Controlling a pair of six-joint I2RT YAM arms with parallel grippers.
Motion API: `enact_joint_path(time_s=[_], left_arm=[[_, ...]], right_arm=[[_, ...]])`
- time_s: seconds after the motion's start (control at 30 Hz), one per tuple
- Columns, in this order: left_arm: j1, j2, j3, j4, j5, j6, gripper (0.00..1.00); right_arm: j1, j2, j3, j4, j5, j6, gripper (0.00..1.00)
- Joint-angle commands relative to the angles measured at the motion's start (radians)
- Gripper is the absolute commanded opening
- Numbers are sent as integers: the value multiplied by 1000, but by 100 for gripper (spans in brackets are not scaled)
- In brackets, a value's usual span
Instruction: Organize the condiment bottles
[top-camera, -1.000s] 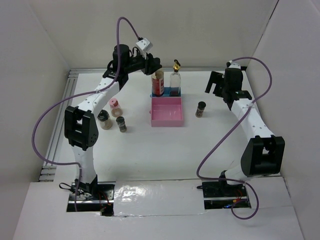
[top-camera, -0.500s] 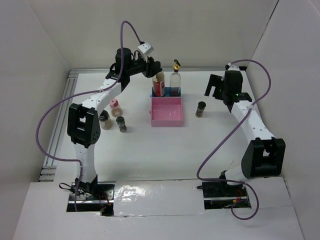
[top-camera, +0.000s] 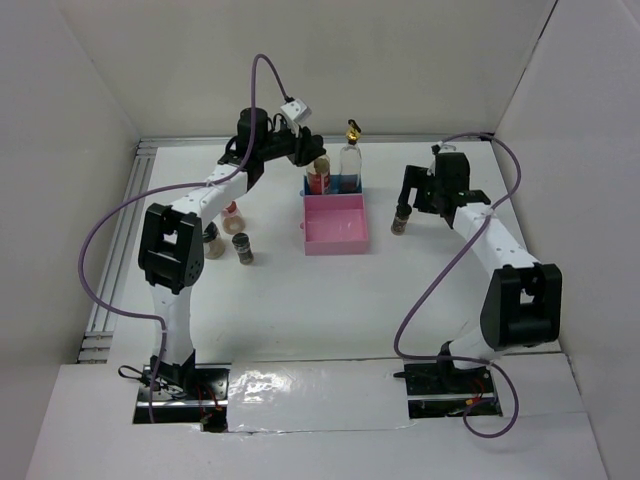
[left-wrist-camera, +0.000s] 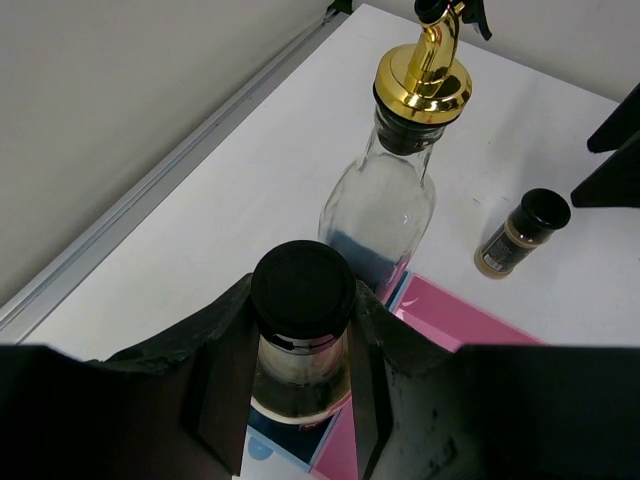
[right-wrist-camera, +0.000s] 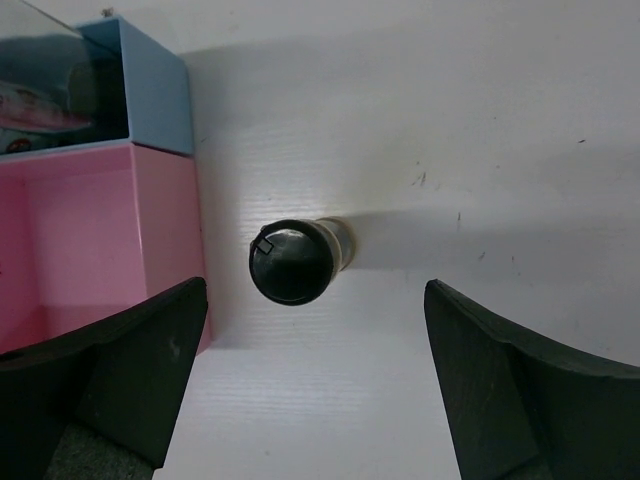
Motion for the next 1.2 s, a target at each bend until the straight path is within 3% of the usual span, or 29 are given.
enact_joint_path(time_s=[0.0, 0.1, 0.13, 0.3, 0.53, 0.6, 0.8, 0.97, 1.07, 1.17], left_arm=[[-8, -35, 2, 142, 15, 17, 5], [-7, -41, -9, 142, 9, 18, 28], [-8, -41, -7, 139, 9, 18, 41], [-8, -44, 14, 128, 12, 54, 74], [-8, -49, 36, 112, 17, 69, 85], [-8, -56, 39, 108, 5, 66, 97], [-10, -87, 47, 76, -17, 78, 99], [-8, -144, 21, 63, -21, 97, 99], [-8, -188, 1, 41, -31, 100, 99], [-8, -246, -47, 13, -49, 109, 99]], right_arm=[[20, 44, 22, 16, -31, -18, 95], [44, 78, 30, 14, -5, -31, 95], [47, 86, 30, 16, 7, -34, 95], [64, 133, 30, 39, 19, -36, 92], [84, 175, 47, 57, 55, -54, 82], [89, 193, 50, 66, 58, -53, 81], [106, 218, 62, 91, 88, -57, 75], [124, 212, 65, 100, 107, -79, 48], [141, 196, 62, 102, 125, -91, 39], [150, 175, 62, 88, 143, -102, 21]])
